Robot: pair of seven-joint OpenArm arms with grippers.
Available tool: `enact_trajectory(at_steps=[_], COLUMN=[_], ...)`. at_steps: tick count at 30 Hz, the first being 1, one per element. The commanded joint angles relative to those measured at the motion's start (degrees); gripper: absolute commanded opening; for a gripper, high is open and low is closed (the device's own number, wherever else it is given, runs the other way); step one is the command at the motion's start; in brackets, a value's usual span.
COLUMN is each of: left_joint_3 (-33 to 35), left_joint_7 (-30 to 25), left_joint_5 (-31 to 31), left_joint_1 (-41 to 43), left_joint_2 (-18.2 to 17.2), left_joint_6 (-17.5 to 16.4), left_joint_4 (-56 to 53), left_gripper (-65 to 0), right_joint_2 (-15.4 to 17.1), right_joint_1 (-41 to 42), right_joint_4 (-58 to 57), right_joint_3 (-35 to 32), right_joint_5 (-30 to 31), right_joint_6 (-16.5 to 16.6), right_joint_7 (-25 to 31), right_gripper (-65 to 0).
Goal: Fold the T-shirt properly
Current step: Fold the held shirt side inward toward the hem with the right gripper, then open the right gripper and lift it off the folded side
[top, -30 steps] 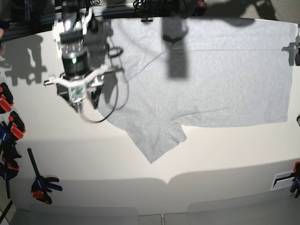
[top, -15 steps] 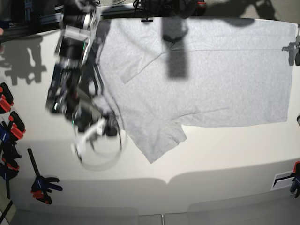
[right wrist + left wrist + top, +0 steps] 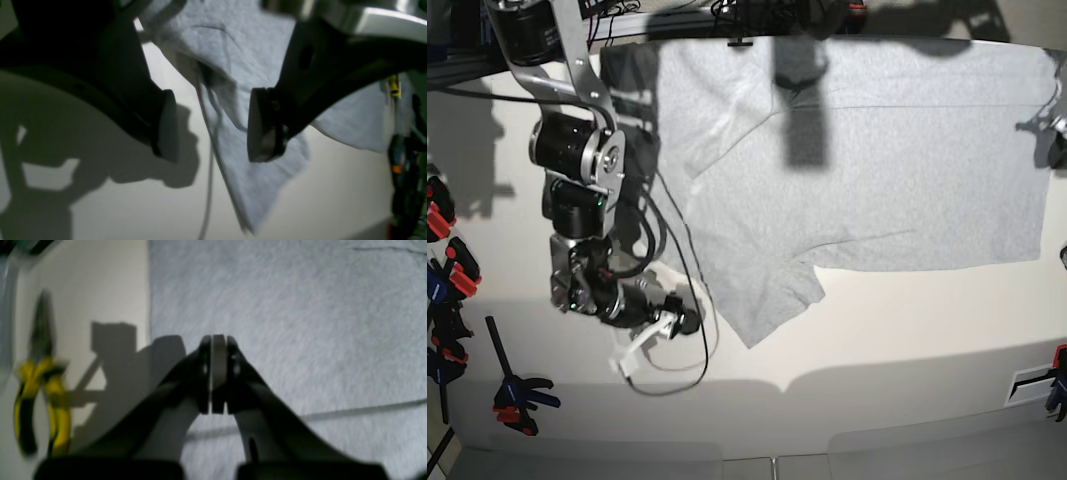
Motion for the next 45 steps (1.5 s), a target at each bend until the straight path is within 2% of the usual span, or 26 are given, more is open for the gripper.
enact_trajectory(at_steps=[1, 6, 10, 13, 20, 25, 27, 33, 39, 45], left_joint_3=[1.57, 16.09, 23.21, 23.52, 23.52, 23.52, 23.52, 23.52, 23.52, 23.52], left_joint_7=[-1.68, -1.97, -1.7, -1.68, -1.68, -1.68, -1.7, -1.7, -1.66, -1.66], left_joint_5=[0.52, 6.88, 8.37, 8.35, 8.33, 8.31, 8.2, 8.17, 8.17, 8.17], left_joint_1=[-2.1, -9.81, -13.84, -14.21, -14.21, -14.21, -14.21, -14.21, -14.21, -14.19], left_joint_2=[-1.6, -1.55, -0.63, 0.5, 0.76, 0.76, 0.76, 0.76, 0.76, 0.76], left_joint_6=[0.55, 4.0, 4.39, 4.37, 4.15, 4.15, 4.13, 4.13, 4.13, 4.13], left_joint_4=[0.61, -0.83, -5.01, -6.75, -6.99, -6.99, -6.99, -6.99, -6.99, -6.99], left_gripper=[-65.0, -65.0, -65.0, -65.0, -65.0, -65.0, -65.0, -65.0, -65.0, -65.0], right_joint_2=[0.33, 0.31, -0.35, -1.51, -5.42, -6.19, -6.19, -6.19, -6.19, -6.19], right_joint_1=[2.23, 1.29, 1.27, 1.25, 0.92, -1.44, -2.82, -5.44, -5.35, -3.28], right_joint_4=[0.74, 0.72, 0.57, 0.57, 0.24, 0.24, 0.24, 0.24, 0.26, 0.26], right_joint_3=[0.0, 0.0, 0.0, 0.0, -0.02, 0.0, 0.0, 0.0, 0.0, 0.0], right_joint_5=[0.81, 0.83, 0.76, -2.19, -9.62, -12.52, -12.46, -12.44, -12.24, -12.26], right_joint_6=[-0.07, -0.92, -1.79, -2.34, -7.43, -11.65, -11.69, -11.67, -11.41, -11.39], right_joint_7=[1.29, 1.73, 2.49, 3.06, 6.21, 8.13, 8.92, 13.27, 18.84, 21.49], right_gripper=[-33.6, -34.1, -34.7, -34.7, -34.7, -34.8, -35.4, -46.1, -65.0, -65.0])
